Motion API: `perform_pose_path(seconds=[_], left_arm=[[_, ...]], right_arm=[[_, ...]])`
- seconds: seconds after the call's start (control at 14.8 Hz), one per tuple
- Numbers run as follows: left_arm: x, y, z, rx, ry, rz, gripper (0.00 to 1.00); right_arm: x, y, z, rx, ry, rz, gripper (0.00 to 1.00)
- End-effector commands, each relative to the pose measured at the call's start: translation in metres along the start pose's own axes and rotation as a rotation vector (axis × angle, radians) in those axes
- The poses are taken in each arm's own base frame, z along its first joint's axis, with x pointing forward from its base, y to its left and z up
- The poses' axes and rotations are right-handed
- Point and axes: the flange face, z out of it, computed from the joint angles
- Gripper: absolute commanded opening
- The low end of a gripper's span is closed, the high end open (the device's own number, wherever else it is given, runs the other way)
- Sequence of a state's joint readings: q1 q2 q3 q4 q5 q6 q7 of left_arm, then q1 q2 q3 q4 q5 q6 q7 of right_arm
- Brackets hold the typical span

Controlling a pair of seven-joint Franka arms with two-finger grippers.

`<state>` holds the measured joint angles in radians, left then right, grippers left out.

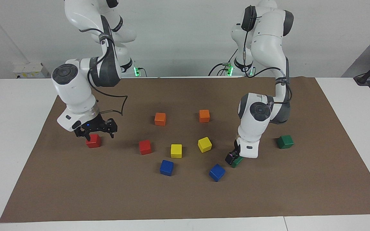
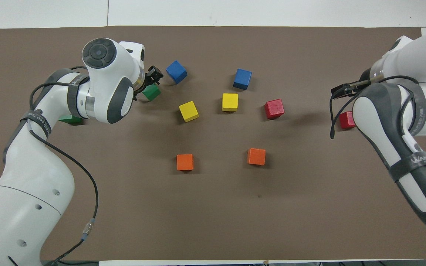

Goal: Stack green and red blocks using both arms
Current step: 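Grasp the second green cube while the right gripper grasps the second red cube, then carry the green cube toward the first green while the right gripper carries red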

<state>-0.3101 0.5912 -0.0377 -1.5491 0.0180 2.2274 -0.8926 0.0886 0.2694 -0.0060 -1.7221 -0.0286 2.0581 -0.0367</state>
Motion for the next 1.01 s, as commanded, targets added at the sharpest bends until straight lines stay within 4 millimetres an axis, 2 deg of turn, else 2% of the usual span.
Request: perform_pose_path(seconds=[0.0, 0.2, 0.27, 0.4, 0.61, 0.67, 0.81, 0.94], left_arm=[[-0.004, -0.001, -0.003, -0.005, 0.031, -0.025, 1.0], [-0.004, 0.0, -0.003, -0.012, 0.036, -0.062, 0.99], [-0.006, 0.0, -0.002, -0.009, 0.034, -0.062, 0.96], [-0.013, 0.005, -0.001, -0.008, 0.031, -0.062, 0.88], [-0.016, 0.005, -0.001, -0.004, 0.028, -0.062, 0.84], [-0.016, 0.005, 0.0, -0.002, 0.026, -0.065, 0.65], [-0.017, 0.003, 0.0, 0.007, 0.02, -0.07, 0.01], [-0.013, 0.001, -0.007, 0.052, 0.018, -0.052, 0.0]], right_arm=[[0.011, -0.033, 0.0, -0.032, -0.008, -0.038, 1.0], [0.013, -0.083, 0.012, -0.027, -0.016, -0.104, 1.0], [0.014, -0.098, 0.017, -0.023, -0.012, -0.092, 1.0], [0.017, -0.105, 0.026, -0.013, 0.002, -0.038, 1.0], [0.016, -0.127, 0.034, -0.007, -0.004, -0.016, 1.0], [0.016, -0.132, 0.038, -0.006, 0.0, -0.001, 1.0], [0.017, -0.134, 0.043, -0.004, -0.002, 0.009, 1.0], [0.016, -0.139, 0.044, 0.038, -0.004, 0.034, 1.0]])
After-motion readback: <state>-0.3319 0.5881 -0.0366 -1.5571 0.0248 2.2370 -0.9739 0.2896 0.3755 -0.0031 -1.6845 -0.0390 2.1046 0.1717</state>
